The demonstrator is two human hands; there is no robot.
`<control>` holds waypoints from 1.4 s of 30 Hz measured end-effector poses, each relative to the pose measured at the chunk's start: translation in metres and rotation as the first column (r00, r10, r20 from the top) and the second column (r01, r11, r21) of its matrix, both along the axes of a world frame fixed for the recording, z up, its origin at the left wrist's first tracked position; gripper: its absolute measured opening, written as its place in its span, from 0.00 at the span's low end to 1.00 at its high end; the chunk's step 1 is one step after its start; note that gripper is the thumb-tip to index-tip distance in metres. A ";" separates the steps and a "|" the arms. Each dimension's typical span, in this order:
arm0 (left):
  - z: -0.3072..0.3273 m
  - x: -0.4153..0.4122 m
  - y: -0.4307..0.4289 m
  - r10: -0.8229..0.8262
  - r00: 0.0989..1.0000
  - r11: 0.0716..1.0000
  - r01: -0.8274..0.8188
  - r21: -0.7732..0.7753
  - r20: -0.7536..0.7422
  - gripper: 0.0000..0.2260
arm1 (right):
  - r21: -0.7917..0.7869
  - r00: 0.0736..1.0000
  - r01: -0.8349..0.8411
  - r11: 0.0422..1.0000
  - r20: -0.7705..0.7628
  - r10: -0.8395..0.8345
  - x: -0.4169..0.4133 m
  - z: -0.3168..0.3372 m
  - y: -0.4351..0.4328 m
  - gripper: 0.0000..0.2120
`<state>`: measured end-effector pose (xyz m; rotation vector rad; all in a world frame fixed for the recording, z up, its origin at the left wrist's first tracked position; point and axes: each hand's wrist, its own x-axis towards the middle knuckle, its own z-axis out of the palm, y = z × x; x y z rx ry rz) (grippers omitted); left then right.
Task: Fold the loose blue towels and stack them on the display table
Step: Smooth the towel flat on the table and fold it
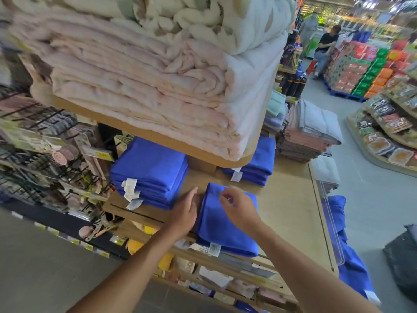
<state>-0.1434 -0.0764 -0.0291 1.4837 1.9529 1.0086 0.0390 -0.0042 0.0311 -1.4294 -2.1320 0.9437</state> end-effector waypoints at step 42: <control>-0.004 0.045 0.018 -0.049 0.908 0.978 -0.040 0.203 0.416 0.45 | -0.427 0.862 0.110 0.897 -0.409 -0.300 0.058 0.008 -0.009 0.07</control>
